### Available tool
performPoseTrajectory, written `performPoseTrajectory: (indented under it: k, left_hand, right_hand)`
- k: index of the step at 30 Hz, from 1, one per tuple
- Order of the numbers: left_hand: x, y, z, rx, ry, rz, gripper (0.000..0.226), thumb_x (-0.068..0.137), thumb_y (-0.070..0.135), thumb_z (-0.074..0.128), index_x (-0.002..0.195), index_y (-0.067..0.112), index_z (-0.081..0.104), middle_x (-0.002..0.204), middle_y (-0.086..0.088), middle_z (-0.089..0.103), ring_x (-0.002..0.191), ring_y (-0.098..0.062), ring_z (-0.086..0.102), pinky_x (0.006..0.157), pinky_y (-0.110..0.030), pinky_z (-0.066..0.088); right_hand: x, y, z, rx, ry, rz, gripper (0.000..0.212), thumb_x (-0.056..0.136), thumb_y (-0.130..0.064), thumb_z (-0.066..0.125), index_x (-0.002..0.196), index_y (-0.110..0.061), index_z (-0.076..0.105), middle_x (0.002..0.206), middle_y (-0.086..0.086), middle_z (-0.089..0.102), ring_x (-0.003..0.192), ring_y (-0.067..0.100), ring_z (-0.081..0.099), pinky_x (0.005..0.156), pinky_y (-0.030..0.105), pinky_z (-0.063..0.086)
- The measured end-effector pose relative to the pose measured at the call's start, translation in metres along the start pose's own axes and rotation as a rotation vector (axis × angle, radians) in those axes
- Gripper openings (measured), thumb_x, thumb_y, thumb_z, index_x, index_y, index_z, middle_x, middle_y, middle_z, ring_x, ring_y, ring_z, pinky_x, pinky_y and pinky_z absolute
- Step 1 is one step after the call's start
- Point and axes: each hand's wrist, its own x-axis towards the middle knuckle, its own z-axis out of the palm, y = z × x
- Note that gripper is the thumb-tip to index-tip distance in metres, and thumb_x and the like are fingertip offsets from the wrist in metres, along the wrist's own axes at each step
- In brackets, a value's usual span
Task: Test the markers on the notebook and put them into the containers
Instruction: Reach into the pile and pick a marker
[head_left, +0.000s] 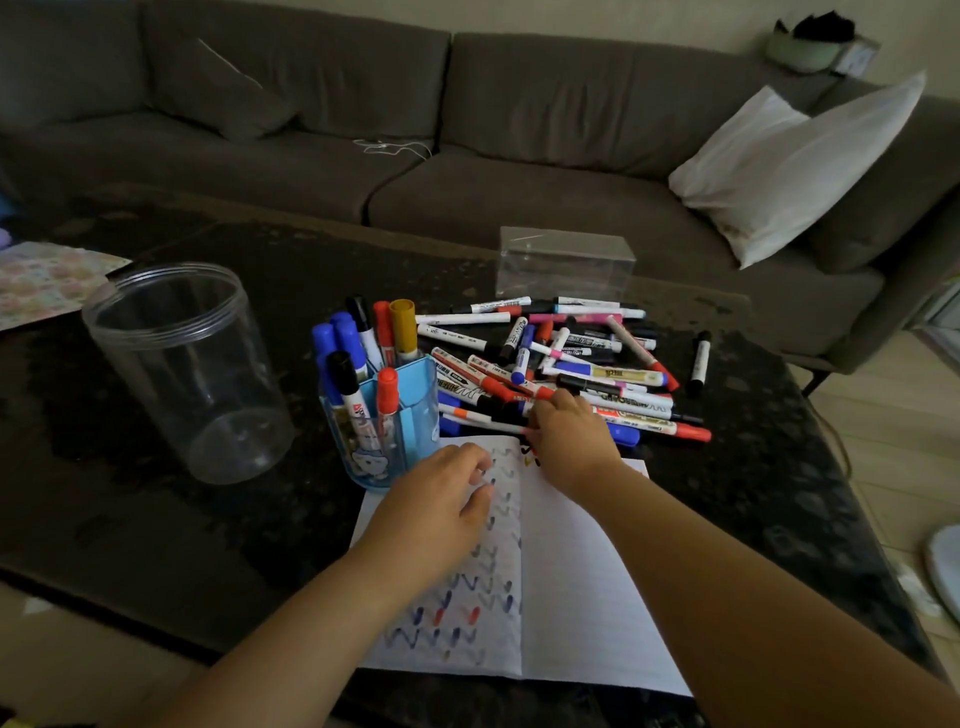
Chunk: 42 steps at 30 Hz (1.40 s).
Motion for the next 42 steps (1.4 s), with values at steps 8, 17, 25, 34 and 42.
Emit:
performPoseTrajectory:
  k: [8,17,25,34,42]
  left_hand:
    - [-0.001,0.001,0.005,-0.073,0.035,0.008,0.022,0.093,0.027,0.05,0.115,0.024,0.054,0.105,0.012,0.057,0.091,-0.001,0.052,0.077,-0.013,0.043]
    - [-0.008,0.041,-0.012,-0.466,0.135,-0.125,0.01,0.092,0.023,0.055,0.092,0.033,0.057,0.087,0.02,0.057,0.081,0.004,0.054,0.062,0.0,0.038]
    - [-0.035,0.083,-0.017,-0.953,-0.149,-0.239,0.028,0.098,0.026,0.042,0.097,0.032,0.07,0.1,0.006,0.07,0.093,-0.007,0.063,0.088,-0.031,0.049]
    - [-0.057,0.105,-0.025,-1.318,-0.219,-0.267,0.026,0.095,0.014,0.043,0.086,0.005,0.066,0.082,-0.01,0.073,0.07,-0.011,0.069,0.059,-0.021,0.05]
    - [-0.035,0.084,-0.031,-1.048,0.085,-0.347,0.015,0.092,0.029,0.054,0.091,0.02,0.066,0.091,0.005,0.074,0.093,-0.007,0.067,0.09,-0.028,0.045]
  right_hand:
    - [-0.017,0.011,-0.03,0.163,0.064,-0.021,0.022,0.092,-0.031,0.055,0.108,-0.016,0.061,0.107,0.003,0.059,0.094,0.02,0.058,0.084,0.037,0.052]
    - [-0.1,0.008,-0.082,1.316,0.075,0.222,0.014,0.095,-0.023,0.053,0.099,-0.016,0.063,0.086,-0.006,0.072,0.084,0.006,0.069,0.076,0.02,0.054]
    - [-0.165,-0.01,-0.084,1.741,-0.254,0.227,0.032,0.1,-0.018,0.038,0.092,0.001,0.063,0.065,0.002,0.049,0.049,0.006,0.036,0.045,0.018,0.03]
    - [-0.199,-0.025,-0.088,1.688,-0.157,0.2,0.032,0.099,-0.019,0.041,0.085,0.001,0.061,0.056,-0.002,0.048,0.048,0.006,0.034,0.046,0.018,0.03]
    - [-0.216,-0.018,-0.056,0.892,0.085,0.221,0.019,0.096,-0.031,0.049,0.09,-0.026,0.067,0.07,-0.004,0.062,0.052,-0.002,0.052,0.054,0.014,0.041]
